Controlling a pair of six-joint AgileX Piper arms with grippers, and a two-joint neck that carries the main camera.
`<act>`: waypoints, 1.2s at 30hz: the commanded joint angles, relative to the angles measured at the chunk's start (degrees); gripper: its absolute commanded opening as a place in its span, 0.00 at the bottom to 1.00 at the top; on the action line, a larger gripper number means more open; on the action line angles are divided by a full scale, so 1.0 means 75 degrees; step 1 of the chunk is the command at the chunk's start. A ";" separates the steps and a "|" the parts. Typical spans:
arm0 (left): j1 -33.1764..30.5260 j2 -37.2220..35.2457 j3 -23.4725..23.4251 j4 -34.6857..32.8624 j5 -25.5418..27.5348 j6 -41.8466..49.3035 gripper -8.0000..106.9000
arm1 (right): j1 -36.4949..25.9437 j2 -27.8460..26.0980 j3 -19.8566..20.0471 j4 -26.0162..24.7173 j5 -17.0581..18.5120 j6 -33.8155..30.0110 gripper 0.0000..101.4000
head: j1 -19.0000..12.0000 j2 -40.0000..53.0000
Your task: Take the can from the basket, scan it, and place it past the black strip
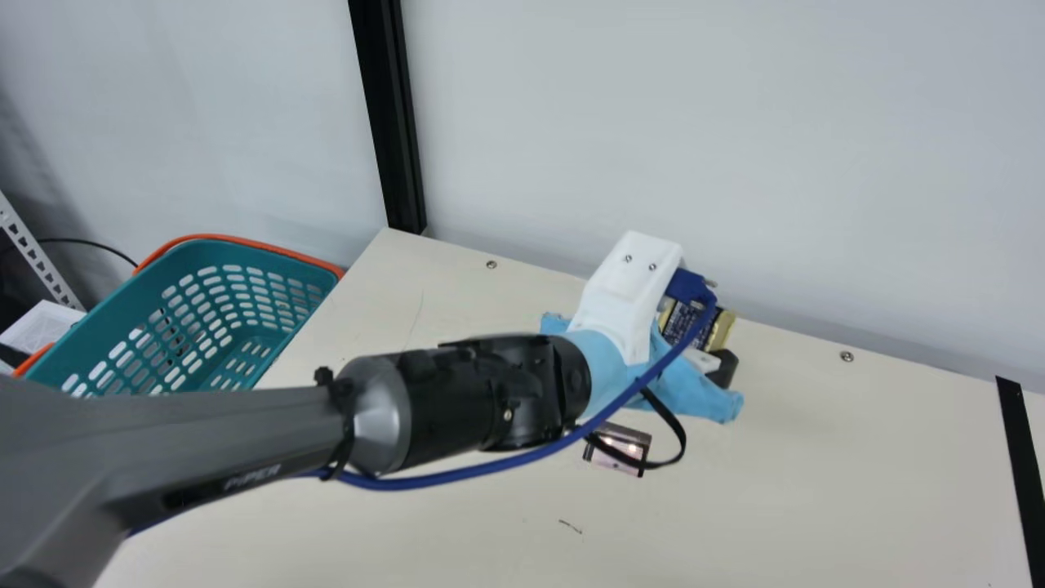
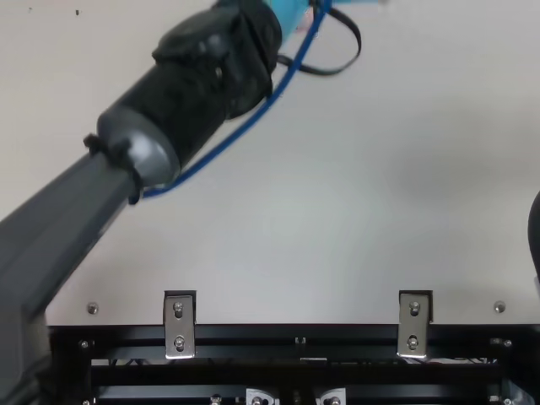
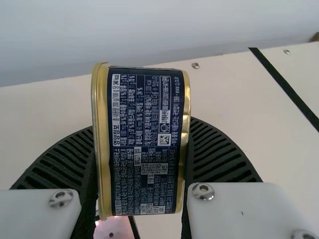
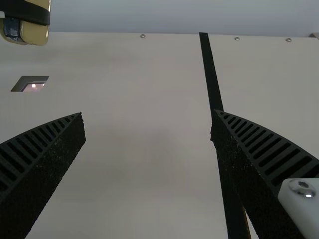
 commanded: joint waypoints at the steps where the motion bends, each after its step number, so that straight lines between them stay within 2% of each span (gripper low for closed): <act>1: -0.0116 -0.0207 0.0341 0.0289 -0.0023 -0.0003 0.16 | 0.0000 0.0000 0.0000 0.0000 0.0000 0.0000 1.00 | -0.0246 0.0258; 5: -0.0333 -0.0648 0.1000 0.0258 -0.0077 0.0337 0.16 | 0.0000 0.0000 0.0000 0.0000 0.0000 0.0000 1.00 | -0.0246 0.0258; 8: -0.0485 -0.0979 0.1461 -0.0092 -0.0082 0.0882 0.16 | 0.0000 0.0000 0.0000 0.0000 0.0000 0.0000 1.00 | -0.0246 0.0258; 13: -0.0789 -0.1524 0.2002 -0.1167 0.0128 0.2221 0.16 | 0.0000 0.0000 0.0000 0.0000 0.0000 0.0000 1.00 | -0.0246 0.0258; 17: -0.1066 -0.1984 0.2053 -0.2484 0.0647 0.3709 0.16 | 0.0000 0.0000 0.0000 0.0000 0.0000 0.0000 1.00 | -0.0246 0.0258; 20: -0.1198 -0.2329 0.1741 -0.3706 0.1346 0.5102 0.16 | 0.0000 0.0000 0.0000 0.0000 0.0000 0.0000 1.00 | -0.0246 0.0258; 25: -0.1021 -0.2743 0.0734 -0.5485 0.2946 0.7559 0.16 | 0.0000 0.0000 0.0000 0.0000 0.0000 0.0000 1.00 | -0.0246 0.0258; 31: -0.0335 -0.2801 -0.0459 -0.6371 0.4847 0.9832 0.16 | 0.0000 0.0000 0.0000 0.0000 0.0000 0.0000 1.00 | -0.0246 0.0258; 36: 0.0012 -0.2699 -0.1036 -0.6555 0.6021 1.1183 0.16 | 0.0000 0.0000 0.0000 0.0000 0.0000 0.0000 1.00 | -0.0246 0.0258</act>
